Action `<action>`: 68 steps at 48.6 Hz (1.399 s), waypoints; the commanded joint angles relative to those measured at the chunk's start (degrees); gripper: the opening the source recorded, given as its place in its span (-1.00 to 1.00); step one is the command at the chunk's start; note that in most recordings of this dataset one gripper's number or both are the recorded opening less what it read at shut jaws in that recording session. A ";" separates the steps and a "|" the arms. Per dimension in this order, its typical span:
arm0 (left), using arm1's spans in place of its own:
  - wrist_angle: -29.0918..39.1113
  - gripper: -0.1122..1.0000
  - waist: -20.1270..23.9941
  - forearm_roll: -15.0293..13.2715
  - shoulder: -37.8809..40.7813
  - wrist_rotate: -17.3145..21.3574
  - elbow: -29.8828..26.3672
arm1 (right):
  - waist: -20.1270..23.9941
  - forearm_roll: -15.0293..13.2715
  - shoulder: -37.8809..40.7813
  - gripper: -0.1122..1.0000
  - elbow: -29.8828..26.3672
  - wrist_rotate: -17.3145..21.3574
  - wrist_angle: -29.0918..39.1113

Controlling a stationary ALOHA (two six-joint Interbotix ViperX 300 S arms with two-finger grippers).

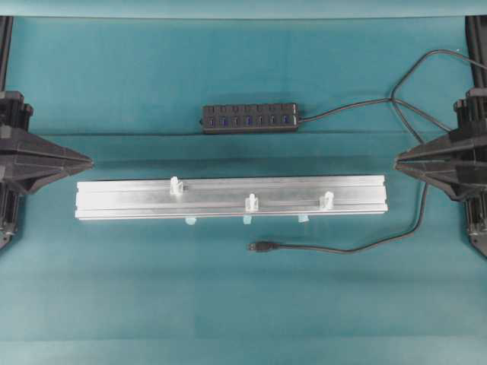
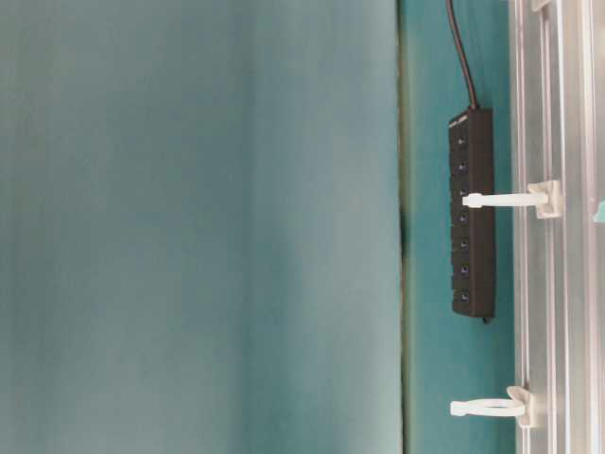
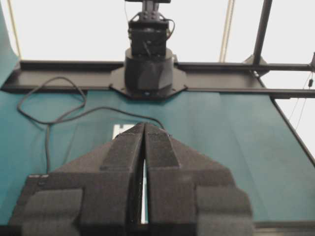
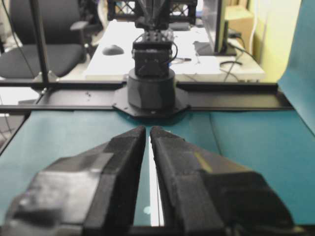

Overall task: Pass the USB cable through three rings with both arms.
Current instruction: 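Move the right gripper toward the black USB cable plug, then lower the right gripper over the USB plug near the rail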

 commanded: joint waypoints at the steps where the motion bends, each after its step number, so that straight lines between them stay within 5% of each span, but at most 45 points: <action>1: 0.70 -0.76 0.35 0.70 1.85 -0.35 -1.41 | 0.26 0.44 0.88 -0.80 -0.35 -0.09 -0.18; 21: 4.22 -0.76 0.35 0.70 3.78 0.00 -5.27 | 0.53 1.41 2.55 -0.97 -5.71 10.46 17.58; 68: 8.09 -0.76 0.53 0.79 3.69 -0.18 -6.15 | 3.78 1.41 38.32 -0.97 -31.20 10.90 53.26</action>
